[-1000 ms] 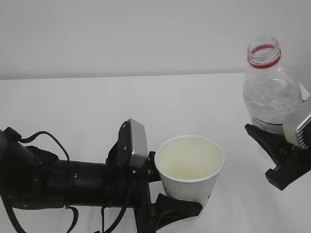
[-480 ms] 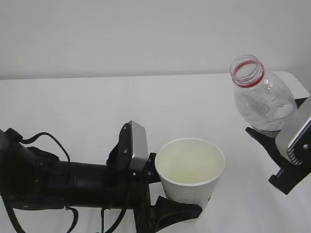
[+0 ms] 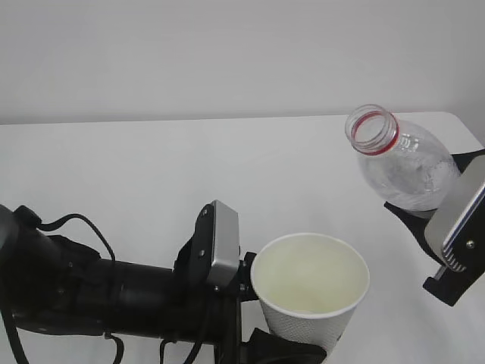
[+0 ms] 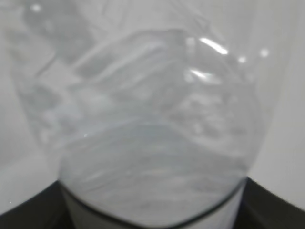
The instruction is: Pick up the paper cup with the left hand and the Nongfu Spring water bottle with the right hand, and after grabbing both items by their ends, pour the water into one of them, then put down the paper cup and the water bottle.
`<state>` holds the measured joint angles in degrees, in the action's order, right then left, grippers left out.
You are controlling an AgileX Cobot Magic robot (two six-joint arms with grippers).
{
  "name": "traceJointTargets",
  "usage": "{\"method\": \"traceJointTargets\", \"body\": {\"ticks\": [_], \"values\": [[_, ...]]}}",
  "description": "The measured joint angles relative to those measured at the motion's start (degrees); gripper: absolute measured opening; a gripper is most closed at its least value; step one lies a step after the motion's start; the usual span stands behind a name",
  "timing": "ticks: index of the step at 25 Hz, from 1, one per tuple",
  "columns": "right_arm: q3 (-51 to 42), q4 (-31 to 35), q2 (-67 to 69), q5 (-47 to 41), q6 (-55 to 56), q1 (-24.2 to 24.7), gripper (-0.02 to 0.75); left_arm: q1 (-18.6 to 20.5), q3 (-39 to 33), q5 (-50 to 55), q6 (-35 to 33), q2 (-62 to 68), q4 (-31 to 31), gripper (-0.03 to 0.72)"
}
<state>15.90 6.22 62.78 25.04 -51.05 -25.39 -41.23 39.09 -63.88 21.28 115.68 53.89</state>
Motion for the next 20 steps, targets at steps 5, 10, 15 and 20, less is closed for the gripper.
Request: {"method": "traceJointTargets", "body": {"ticks": [5,10,15,20], "values": [[0.0,2.32,0.0,0.0,-4.85,0.0,0.464,-0.04,0.0,-0.25,1.27,0.0,0.24,0.517],[0.0,6.38,0.0,0.0,-11.37,0.0,0.464,-0.13,0.0,-1.23,1.51,0.0,0.59,0.516],[0.0,7.26,0.0,0.27,-15.06,0.0,0.464,-0.13,0.0,-1.23,1.63,0.0,0.59,0.515],[0.0,7.37,0.0,1.37,-17.25,0.0,0.464,-0.13,0.0,-0.99,1.63,0.0,0.59,0.515]]}}
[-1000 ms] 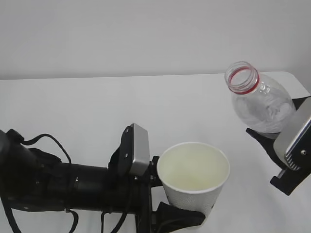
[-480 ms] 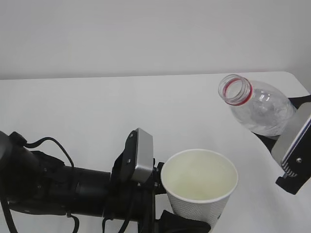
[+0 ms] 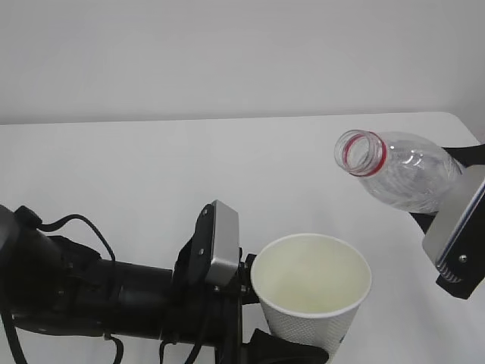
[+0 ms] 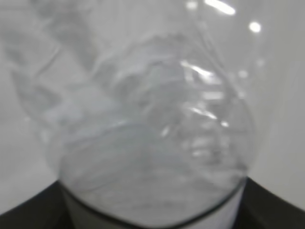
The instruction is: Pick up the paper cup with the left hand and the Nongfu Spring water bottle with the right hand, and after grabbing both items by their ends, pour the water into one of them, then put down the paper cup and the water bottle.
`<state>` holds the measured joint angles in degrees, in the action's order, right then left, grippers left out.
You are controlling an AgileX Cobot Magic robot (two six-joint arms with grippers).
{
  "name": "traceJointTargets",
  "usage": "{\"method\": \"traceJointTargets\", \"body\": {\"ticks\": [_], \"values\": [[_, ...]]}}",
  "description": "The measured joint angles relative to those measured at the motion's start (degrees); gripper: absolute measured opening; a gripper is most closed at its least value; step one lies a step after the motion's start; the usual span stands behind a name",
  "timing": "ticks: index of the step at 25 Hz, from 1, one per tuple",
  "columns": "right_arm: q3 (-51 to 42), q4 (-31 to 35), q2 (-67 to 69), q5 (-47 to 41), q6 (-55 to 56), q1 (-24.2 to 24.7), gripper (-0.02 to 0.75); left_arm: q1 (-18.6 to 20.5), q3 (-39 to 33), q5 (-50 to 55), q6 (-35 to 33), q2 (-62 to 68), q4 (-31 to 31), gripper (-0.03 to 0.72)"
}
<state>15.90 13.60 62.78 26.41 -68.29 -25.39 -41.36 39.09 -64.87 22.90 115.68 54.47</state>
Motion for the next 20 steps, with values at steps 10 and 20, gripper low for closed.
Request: {"method": "traceJointTargets", "body": {"ticks": [10,20], "values": [[0.0,0.1,0.0,0.0,-6.54,0.0,0.464,0.0,0.0,0.52,0.02,0.0,0.0,0.513],[0.0,0.1,0.0,1.79,-11.02,0.0,0.464,0.0,0.0,1.3,0.12,0.0,0.0,0.513]]}}
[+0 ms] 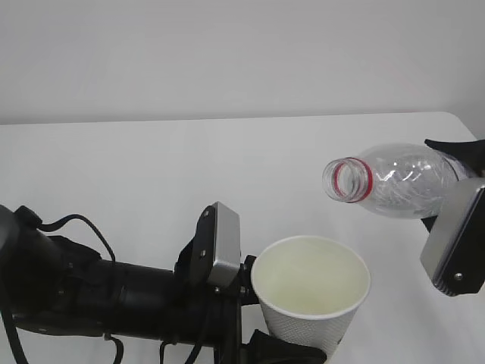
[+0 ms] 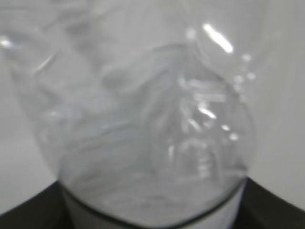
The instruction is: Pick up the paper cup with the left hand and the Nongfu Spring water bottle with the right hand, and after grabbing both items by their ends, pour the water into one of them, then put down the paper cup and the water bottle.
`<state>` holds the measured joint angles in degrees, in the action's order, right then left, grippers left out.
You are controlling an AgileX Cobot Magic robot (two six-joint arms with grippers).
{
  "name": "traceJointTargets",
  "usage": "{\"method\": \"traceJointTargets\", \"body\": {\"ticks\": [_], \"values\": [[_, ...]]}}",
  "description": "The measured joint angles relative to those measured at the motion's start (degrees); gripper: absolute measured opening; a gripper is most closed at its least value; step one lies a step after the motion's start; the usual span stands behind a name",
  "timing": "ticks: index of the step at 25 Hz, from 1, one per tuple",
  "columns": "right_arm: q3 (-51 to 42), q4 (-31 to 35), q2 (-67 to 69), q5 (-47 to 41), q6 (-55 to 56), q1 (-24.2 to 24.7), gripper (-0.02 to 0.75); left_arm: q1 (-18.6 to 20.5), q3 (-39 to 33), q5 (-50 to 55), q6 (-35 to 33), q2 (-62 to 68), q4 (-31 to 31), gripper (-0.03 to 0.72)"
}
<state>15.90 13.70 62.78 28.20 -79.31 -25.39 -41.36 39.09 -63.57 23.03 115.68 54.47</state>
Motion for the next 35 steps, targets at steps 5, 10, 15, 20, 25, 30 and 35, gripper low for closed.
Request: {"method": "traceJointTargets", "body": {"ticks": [5,10,15,20,25,30,35], "values": [[0.0,0.0,0.0,0.58,-2.84,0.0,0.464,0.0,0.0,0.0,0.0,0.0,0.0,0.513],[0.0,0.0,0.0,0.7,-5.16,0.0,0.464,0.0,0.0,0.0,0.0,0.0,0.0,0.512],[0.0,0.1,0.0,0.8,-6.85,0.0,0.464,0.0,0.0,0.0,0.0,0.0,0.0,0.512],[0.0,0.36,0.0,0.8,-8.4,0.0,0.464,0.0,0.0,0.0,0.0,0.0,0.0,0.511],[0.0,0.46,0.0,1.94,-9.74,0.0,0.464,0.0,0.0,0.0,0.0,0.0,0.03,0.511],[0.0,0.46,0.0,2.55,-10.9,0.0,0.463,0.0,0.0,0.0,0.0,0.0,0.12,0.511],[0.0,0.46,0.0,3.43,-11.81,0.0,0.463,0.0,0.0,0.0,0.0,0.0,0.12,0.51]]}}
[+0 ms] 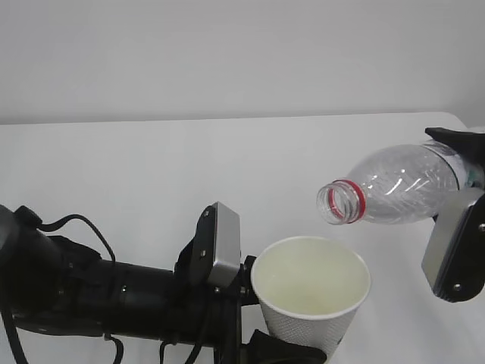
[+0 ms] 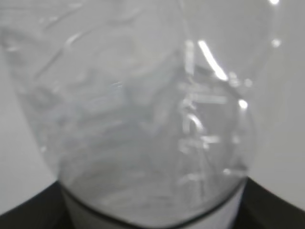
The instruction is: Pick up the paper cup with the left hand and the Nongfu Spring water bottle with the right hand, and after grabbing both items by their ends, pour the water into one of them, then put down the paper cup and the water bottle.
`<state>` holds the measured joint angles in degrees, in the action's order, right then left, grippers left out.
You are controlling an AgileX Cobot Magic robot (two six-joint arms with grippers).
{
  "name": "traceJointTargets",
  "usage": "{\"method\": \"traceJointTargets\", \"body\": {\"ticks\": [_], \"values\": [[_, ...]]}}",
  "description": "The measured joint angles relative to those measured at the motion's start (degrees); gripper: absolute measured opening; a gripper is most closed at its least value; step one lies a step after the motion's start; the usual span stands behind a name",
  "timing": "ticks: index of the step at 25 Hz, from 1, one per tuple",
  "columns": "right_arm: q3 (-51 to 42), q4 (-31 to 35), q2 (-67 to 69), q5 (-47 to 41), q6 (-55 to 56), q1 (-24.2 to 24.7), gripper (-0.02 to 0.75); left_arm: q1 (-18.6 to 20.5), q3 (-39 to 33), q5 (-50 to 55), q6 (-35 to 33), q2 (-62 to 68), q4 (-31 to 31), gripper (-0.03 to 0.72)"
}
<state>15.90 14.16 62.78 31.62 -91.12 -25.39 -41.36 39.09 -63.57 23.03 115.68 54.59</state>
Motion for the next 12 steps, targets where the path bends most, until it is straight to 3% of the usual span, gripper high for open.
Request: {"method": "traceJointTargets", "body": {"ticks": [12], "values": [[0.0,0.68,0.0,3.17,-0.25,0.0,0.464,0.0,0.0,0.0,0.0,0.0,0.0,0.51]]}}
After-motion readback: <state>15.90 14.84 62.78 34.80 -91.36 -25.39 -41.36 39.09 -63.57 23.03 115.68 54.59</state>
